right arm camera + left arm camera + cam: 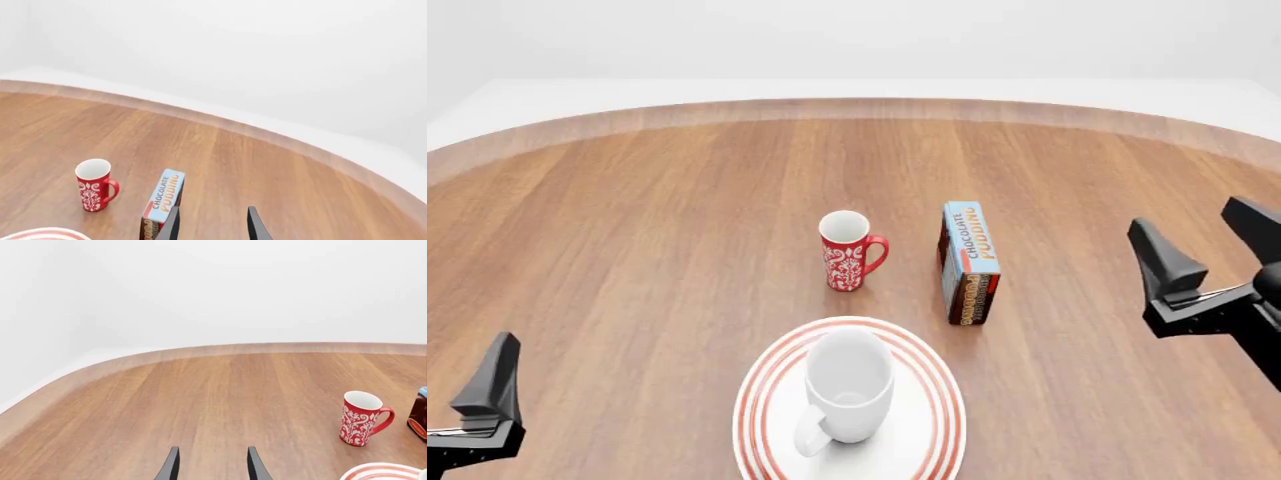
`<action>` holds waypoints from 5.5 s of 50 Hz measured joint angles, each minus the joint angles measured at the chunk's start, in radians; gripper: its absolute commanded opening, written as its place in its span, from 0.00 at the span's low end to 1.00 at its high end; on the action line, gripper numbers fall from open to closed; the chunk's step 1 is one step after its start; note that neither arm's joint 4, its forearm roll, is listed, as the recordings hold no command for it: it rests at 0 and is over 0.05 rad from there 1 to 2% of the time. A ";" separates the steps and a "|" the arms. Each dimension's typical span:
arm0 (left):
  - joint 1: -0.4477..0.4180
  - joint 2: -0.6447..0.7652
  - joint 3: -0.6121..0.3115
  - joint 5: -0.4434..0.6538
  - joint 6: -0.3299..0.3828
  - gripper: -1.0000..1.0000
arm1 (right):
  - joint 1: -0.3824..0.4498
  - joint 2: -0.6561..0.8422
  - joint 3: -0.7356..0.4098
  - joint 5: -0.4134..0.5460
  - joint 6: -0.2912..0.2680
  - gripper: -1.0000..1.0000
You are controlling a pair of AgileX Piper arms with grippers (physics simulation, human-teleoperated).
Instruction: Pick up the white mug and put it on the plate, and put the chocolate pudding to the right of the plate.
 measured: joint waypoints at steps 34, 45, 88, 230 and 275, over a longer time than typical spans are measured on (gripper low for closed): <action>-0.001 -0.008 0.000 0.008 -0.008 1.00 | 0.045 0.239 -0.179 -0.024 -0.011 1.00; -0.006 -0.009 0.000 0.009 -0.010 1.00 | 0.071 0.327 -0.250 -0.011 0.001 1.00; -0.013 -0.013 0.000 0.014 -0.024 1.00 | 0.154 0.649 -0.475 0.080 0.122 1.00; -0.017 -0.008 0.000 0.009 -0.035 1.00 | 0.113 1.021 -0.592 0.082 0.328 1.00; -0.022 -0.009 0.000 0.011 -0.035 1.00 | 0.128 1.096 -0.591 0.054 0.316 1.00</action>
